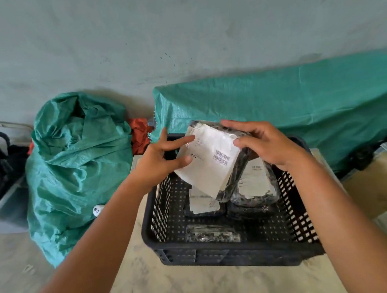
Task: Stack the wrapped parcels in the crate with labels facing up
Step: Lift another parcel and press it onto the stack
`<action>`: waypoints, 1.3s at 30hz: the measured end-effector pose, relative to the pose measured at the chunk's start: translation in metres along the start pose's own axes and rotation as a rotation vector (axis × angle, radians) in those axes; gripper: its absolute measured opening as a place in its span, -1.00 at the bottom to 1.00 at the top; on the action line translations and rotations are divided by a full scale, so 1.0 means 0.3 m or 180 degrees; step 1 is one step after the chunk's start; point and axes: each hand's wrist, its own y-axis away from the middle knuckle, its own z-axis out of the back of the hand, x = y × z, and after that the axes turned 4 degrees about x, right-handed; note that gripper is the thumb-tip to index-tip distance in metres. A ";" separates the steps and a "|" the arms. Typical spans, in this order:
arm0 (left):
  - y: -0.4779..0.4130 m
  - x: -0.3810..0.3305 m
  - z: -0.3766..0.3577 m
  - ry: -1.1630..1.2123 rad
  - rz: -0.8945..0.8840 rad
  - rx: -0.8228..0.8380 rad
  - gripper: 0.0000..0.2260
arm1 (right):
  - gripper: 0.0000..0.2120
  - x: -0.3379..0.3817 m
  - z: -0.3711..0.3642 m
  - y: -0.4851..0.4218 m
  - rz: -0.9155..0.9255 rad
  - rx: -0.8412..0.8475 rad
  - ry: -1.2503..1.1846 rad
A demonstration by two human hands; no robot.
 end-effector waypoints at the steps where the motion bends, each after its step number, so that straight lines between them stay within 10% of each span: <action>1: -0.010 -0.015 -0.001 0.0236 -0.0032 0.0197 -0.51 | -0.54 0.026 0.023 0.003 0.0096 0.0039 -0.0071; 5: -0.036 -0.061 -0.004 0.0893 -0.0211 0.0679 -0.54 | -0.53 0.092 0.096 -0.004 0.0366 0.0092 -0.0365; 14: -0.067 -0.050 -0.073 0.1876 -0.0304 -0.0019 -0.54 | -0.50 0.076 0.090 -0.034 0.0809 -0.0555 -0.0744; 24: -0.117 0.092 -0.118 0.1855 0.0309 -0.0460 -0.52 | -0.22 -0.154 -0.102 -0.049 -0.0003 -0.0823 0.0716; 39: -0.190 0.445 -0.198 -0.1030 0.1552 -0.0197 -0.31 | -0.09 -0.521 -0.337 -0.155 -0.1331 -0.0419 0.0506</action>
